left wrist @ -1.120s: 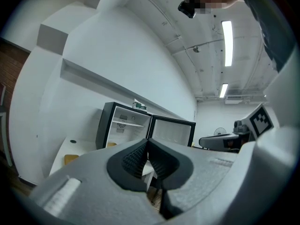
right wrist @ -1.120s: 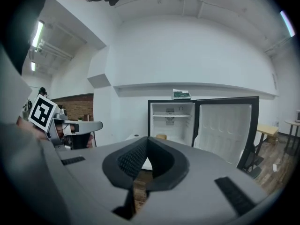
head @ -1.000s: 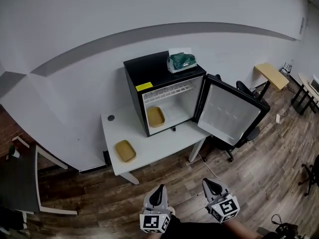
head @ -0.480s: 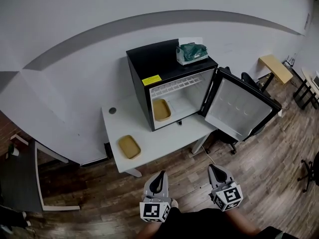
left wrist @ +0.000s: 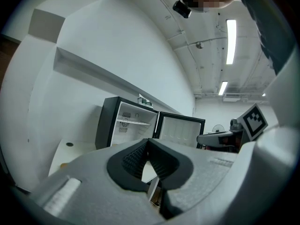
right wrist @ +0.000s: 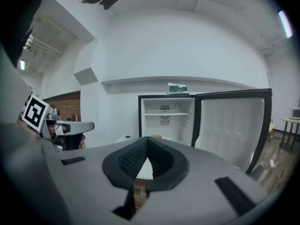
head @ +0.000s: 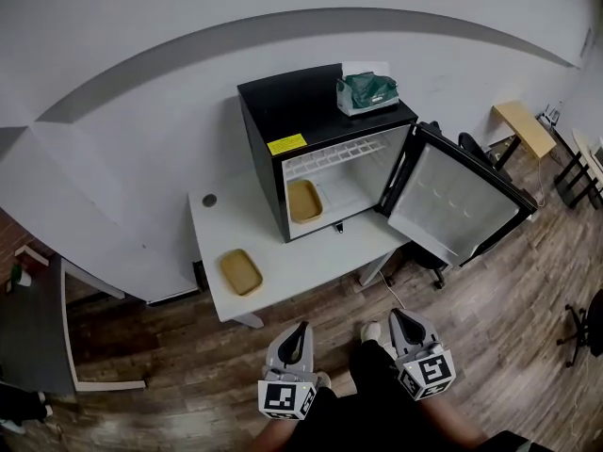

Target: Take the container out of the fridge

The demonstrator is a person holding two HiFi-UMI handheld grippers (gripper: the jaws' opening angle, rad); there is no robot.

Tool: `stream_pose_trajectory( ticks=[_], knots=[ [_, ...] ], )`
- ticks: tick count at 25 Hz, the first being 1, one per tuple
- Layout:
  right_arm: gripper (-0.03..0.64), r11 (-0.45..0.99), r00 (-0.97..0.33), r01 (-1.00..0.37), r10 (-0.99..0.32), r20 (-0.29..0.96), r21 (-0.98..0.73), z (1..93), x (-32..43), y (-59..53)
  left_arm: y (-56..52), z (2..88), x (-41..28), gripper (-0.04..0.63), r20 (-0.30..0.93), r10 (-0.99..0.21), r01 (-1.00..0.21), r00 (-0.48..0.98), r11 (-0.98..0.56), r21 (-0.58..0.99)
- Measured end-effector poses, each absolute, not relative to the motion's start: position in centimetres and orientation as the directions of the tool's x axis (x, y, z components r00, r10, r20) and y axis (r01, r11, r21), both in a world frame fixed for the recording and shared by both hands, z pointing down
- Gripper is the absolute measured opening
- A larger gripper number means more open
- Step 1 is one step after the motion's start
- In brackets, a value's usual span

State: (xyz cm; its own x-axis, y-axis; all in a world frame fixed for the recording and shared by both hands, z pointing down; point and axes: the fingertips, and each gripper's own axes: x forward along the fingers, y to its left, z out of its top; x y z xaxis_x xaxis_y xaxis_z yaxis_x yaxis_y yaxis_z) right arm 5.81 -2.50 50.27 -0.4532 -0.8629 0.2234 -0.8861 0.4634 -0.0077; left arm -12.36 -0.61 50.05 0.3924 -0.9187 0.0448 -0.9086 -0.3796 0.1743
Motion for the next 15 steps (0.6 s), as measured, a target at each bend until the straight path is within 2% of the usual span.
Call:
stream_pose_trajectory(
  ticks=[9, 15],
  knots=[
    [0.0, 0.525, -0.513, -0.851, -0.824, 0.241, -0.015, 52.0, 6.0, -6.2, -1.7, 51.0, -13.3, 0.014, 0.064, -0.958, -0.946, 0.281, -0.265, 0.187],
    [0.0, 0.575, -0.562, -0.818, -0.8, 0.21, 0.003, 51.3, 6.8, -11.4, -5.5, 51.4, -12.1, 0.014, 0.09, -0.967, -0.96, 0.239, -0.221, 0.17]
  ],
)
